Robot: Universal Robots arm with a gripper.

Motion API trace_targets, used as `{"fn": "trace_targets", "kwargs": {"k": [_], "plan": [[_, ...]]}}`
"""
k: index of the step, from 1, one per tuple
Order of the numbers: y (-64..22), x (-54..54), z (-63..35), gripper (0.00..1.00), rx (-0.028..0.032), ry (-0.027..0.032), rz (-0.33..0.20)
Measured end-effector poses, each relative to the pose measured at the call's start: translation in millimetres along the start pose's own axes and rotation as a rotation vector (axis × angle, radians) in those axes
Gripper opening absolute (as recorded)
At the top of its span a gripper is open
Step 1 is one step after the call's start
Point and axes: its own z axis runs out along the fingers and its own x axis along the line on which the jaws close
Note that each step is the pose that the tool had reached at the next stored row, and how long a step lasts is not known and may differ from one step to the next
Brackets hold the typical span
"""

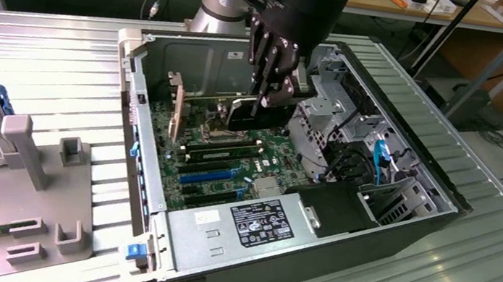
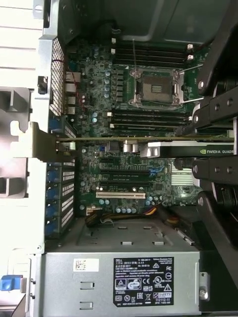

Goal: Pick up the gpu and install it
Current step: 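Insert the gpu into the slot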

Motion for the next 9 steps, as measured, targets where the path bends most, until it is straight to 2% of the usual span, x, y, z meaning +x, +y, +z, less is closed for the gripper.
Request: {"fn": "trace_targets", "kwargs": {"k": [3,9], "plan": [[0.0,0.2,7.0,0.27,0.0025,0.0002,0.014],[0.0,0.2,7.4,0.27,0.0028,0.0001,0.015]]}}
